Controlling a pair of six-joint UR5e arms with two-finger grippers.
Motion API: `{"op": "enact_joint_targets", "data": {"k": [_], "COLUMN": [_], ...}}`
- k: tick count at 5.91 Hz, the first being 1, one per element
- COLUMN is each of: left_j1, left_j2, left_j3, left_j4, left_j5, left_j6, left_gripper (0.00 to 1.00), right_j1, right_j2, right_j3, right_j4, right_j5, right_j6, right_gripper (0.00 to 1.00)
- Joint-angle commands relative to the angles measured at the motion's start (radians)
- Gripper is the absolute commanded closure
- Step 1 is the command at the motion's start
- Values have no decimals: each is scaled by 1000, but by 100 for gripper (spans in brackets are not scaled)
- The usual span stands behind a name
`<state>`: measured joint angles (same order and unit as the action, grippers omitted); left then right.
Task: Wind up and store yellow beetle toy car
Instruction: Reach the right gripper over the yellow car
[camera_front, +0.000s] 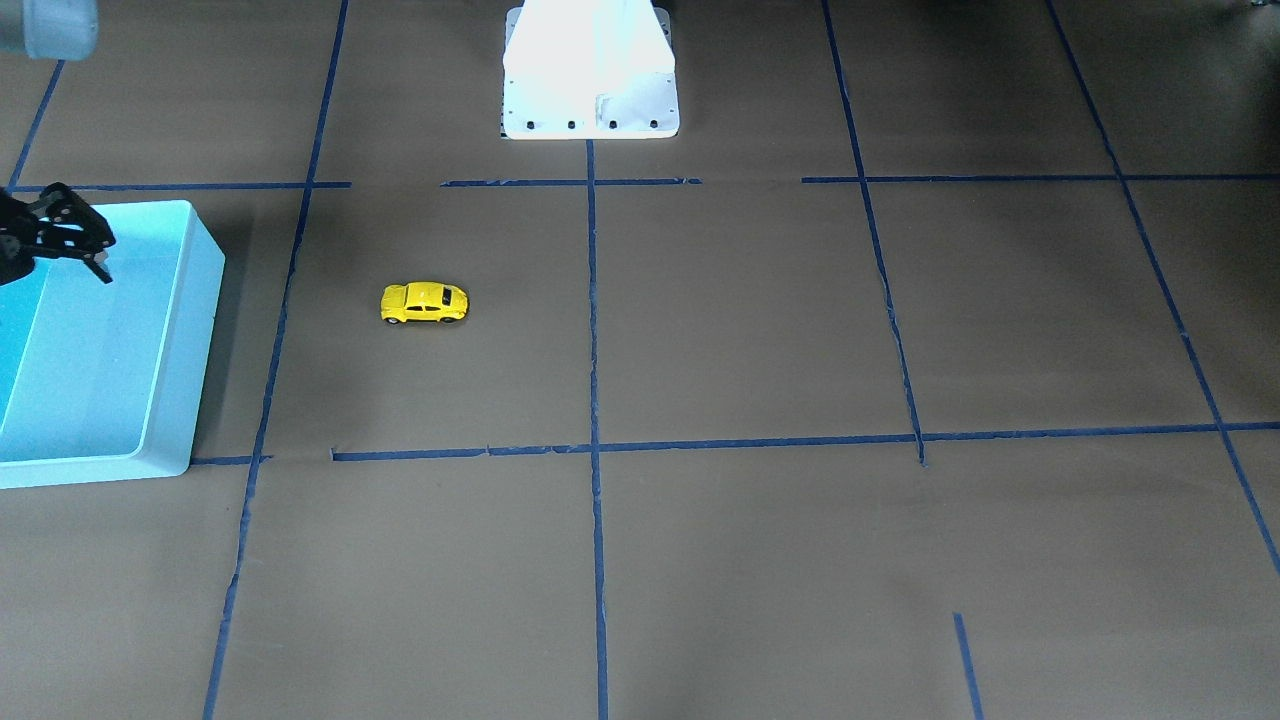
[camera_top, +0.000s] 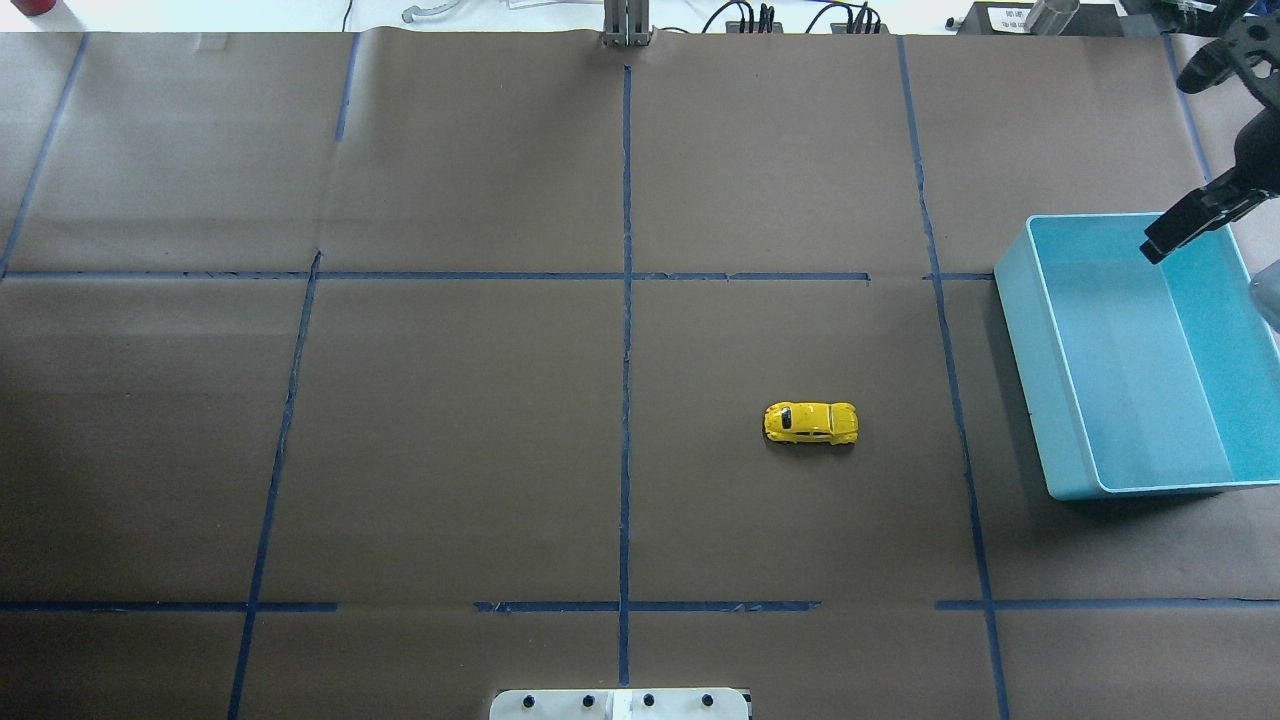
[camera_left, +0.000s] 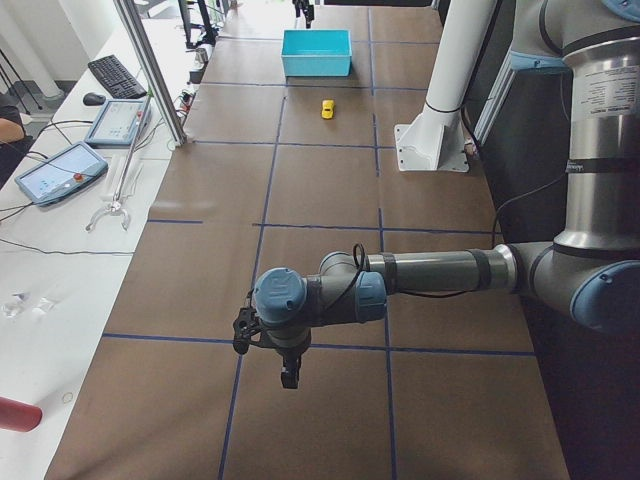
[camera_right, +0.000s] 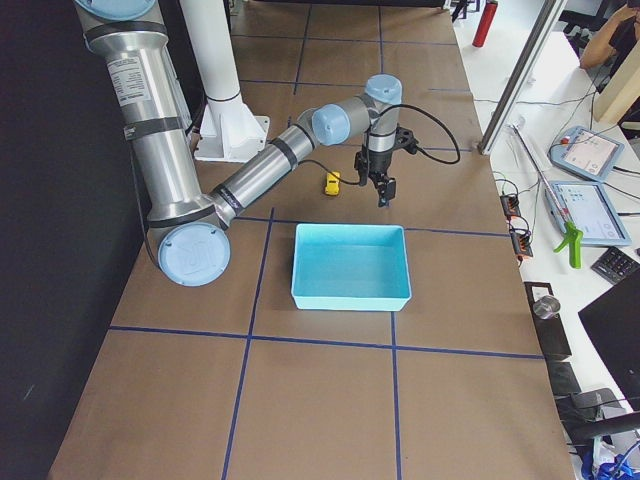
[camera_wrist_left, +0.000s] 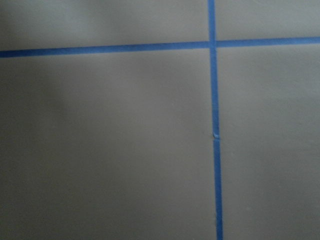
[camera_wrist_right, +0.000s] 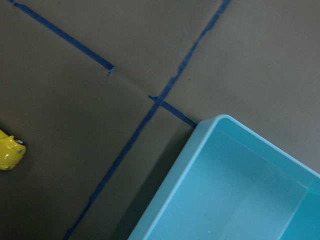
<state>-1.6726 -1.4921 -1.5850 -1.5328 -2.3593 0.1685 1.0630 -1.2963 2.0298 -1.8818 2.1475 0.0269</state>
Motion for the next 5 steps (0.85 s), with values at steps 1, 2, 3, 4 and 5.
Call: {"op": "enact_joint_targets", "data": {"k": [1,2,3,4,5], "left_j1": [-27,-38,-56,-58,-59], "left_j2": [-5,-5,-7,-13,-14], "left_j3": [10,22,25,25,43], "left_j4": [-4,-4,-4,-4,-10], "left_j5": [0,0,0,0,0], "left_j6": [3,3,2,-6,-7], "left_gripper": [0,0,0,0,0], "right_j1": [-186,-289,-370,-432,-481], "right_j2": [37,38,49,51,49], "right_j3": [10,9,4,3,-5], "right_j4": [54,100,127,156,180], "right_j5": [-18,-71,-90,-92,-119], "right_j6": [-13,-81,-176,-241,-304], "right_gripper": [0,0,0,0,0]}}
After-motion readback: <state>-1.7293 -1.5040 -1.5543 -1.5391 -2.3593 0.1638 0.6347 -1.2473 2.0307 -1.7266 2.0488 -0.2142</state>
